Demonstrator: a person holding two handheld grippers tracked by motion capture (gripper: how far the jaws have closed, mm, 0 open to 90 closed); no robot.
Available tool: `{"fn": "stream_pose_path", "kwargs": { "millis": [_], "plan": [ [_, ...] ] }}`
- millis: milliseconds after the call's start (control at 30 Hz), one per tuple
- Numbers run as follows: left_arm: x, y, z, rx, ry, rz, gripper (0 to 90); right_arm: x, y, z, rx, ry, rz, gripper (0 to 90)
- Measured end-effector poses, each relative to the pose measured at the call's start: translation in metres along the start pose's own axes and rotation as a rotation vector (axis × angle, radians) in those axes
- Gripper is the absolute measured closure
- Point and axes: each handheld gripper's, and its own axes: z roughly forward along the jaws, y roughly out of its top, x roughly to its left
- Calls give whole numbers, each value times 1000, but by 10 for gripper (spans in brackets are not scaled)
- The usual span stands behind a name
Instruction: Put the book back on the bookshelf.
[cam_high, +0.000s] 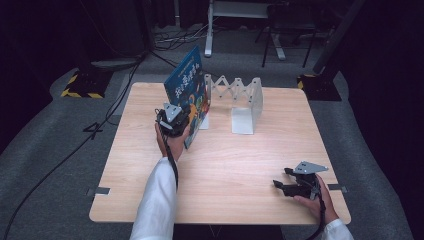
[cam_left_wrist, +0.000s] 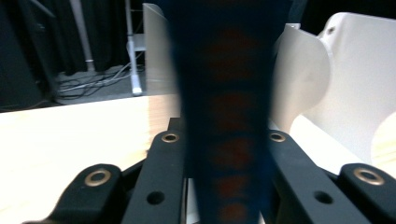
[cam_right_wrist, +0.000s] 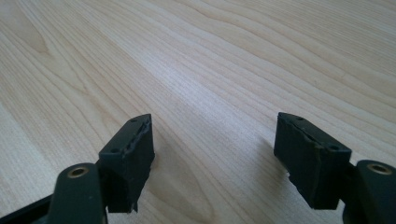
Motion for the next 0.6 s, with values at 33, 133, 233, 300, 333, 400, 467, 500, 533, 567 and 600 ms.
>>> {"fn": "stream_pose_path", "kwargs": {
  "millis": [33,133,233,300,333,400,467,500,533,567,600],
  "plan": [
    [2,-1,0,0,7,-8,772,0,0,0,0,0,0,292],
    [4,-3,-2,0,7,-7,758,0,0,0,1,-1,-3,292],
    [4,-5,-3,3,18,11,743,0,0,0,2,1,-5,292],
    [5,-6,-4,8,18,23,730,0,0,0,1,1,-2,291],
    [5,-6,-4,8,18,28,730,0,0,0,1,1,-3,292],
    [4,-7,-5,10,23,42,723,0,0,0,3,0,-5,291],
    [4,-7,-5,15,28,54,709,0,0,0,2,2,-3,291],
    [4,-6,-6,19,28,60,708,0,0,0,2,1,-3,290],
    [3,-6,-6,19,31,71,701,0,0,0,2,2,-4,290],
    [3,-6,-7,20,30,73,690,0,0,0,2,2,-3,290],
    [4,-6,-8,22,25,79,692,0,0,0,1,2,-3,290]
  ]
}}
